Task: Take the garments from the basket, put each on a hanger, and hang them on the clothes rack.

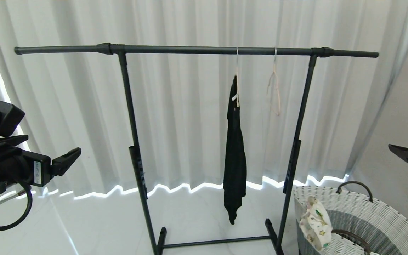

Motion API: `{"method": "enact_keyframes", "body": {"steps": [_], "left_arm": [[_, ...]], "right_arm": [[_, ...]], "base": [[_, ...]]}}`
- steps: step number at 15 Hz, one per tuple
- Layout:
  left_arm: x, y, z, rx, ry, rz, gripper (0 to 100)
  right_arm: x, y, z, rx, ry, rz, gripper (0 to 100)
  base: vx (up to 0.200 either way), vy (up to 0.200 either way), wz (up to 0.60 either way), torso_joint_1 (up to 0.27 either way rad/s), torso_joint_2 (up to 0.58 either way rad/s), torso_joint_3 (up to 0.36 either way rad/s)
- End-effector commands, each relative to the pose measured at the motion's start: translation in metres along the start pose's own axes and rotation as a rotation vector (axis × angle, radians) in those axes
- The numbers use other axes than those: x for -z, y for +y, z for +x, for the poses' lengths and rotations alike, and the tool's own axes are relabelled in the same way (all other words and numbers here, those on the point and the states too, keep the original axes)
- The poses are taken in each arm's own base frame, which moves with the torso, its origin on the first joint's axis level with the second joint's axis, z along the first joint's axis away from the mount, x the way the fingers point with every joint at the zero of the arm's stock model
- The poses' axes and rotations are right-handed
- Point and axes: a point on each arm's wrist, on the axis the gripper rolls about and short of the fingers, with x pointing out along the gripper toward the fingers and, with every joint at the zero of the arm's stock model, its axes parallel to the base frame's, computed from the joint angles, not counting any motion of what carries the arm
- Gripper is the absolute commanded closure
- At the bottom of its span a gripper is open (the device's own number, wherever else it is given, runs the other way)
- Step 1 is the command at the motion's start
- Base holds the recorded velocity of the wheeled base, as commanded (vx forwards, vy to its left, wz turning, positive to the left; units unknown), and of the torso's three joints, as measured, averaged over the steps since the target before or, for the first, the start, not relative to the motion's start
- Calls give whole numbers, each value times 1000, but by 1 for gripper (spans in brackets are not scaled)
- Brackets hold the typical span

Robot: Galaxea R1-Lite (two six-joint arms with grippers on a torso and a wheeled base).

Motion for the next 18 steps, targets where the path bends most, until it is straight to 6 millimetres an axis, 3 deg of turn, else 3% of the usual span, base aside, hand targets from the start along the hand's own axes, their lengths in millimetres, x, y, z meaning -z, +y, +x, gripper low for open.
{"method": "enact_keyframes", "body": {"steps": [1, 7, 13, 16, 18], "left_arm": [[0, 0, 0, 0, 2, 0, 0], [0, 0, 0, -1, 1, 0, 0], [0, 0, 0, -2, 1, -2, 0], [0, 0, -2, -2, -2, -1, 0], [2, -2, -4, 7, -4, 0, 0]], "right_arm": [[1, 1, 3, -4, 8, -2, 0], [1, 1, 5, -2, 7, -1, 0], [1, 1, 4, -2, 7, 0, 0], [12, 6, 5, -9, 26, -1, 0], [20, 10, 7, 0, 5, -1, 0]], "base": [[0, 0, 0, 0, 0, 0], [0, 0, 0, -6, 22, 14], [0, 0, 0, -99, 361, 229], [0, 0, 0, -42, 96, 81], [200, -200, 0, -24, 51, 39]]}}
